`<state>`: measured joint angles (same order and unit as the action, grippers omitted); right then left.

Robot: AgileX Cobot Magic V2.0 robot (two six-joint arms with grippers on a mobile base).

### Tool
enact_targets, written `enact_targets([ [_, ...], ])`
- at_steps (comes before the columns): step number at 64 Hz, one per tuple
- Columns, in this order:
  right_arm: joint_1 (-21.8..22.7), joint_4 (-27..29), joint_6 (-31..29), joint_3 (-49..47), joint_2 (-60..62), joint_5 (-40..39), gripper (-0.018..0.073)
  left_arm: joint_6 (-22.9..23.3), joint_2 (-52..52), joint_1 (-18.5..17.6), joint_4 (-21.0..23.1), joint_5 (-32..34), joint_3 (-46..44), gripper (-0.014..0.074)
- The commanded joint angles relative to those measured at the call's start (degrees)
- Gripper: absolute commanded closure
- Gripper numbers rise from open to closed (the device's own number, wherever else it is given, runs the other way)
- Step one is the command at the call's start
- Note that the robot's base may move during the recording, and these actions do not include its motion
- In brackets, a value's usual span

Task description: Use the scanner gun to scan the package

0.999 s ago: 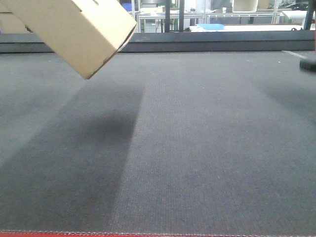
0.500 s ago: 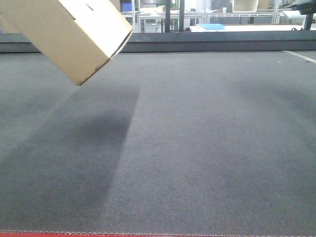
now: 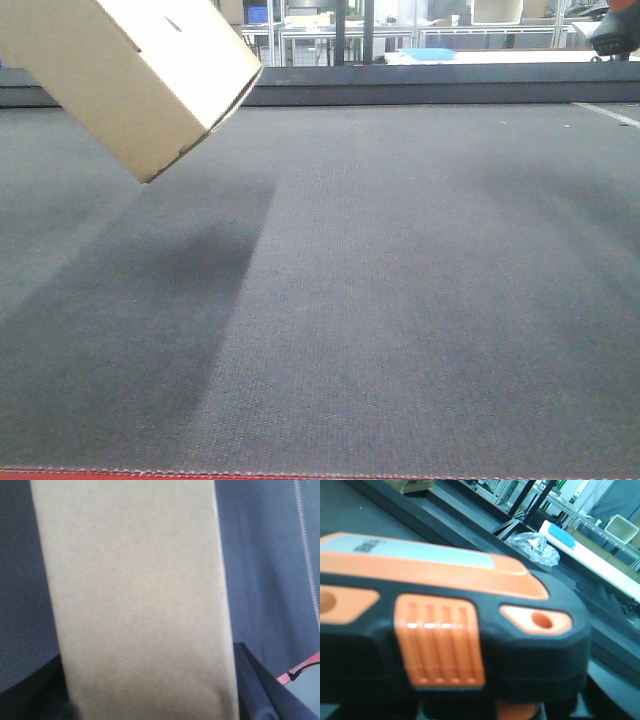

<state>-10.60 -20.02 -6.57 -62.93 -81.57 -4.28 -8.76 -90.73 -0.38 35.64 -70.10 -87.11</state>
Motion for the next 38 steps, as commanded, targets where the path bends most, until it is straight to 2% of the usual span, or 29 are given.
enact_targets([
  [1,0.09,-0.7,-0.45,-2.41,-0.3,-3.96,0.0716,-0.2,0.81,-0.67,0.83,0.14,0.01,0.0708],
  [14,0.09,-0.7,-0.45,-4.91,-2.45,-3.85,0.0716,-0.2,0.81,-2.92,-0.26,0.14,0.01,0.0708],
  [38,0.09,-0.7,-0.45,-5.04,-2.85,-3.85,0.0716,-0.2,0.81,-2.92,-0.26,0.14,0.01,0.0708],
])
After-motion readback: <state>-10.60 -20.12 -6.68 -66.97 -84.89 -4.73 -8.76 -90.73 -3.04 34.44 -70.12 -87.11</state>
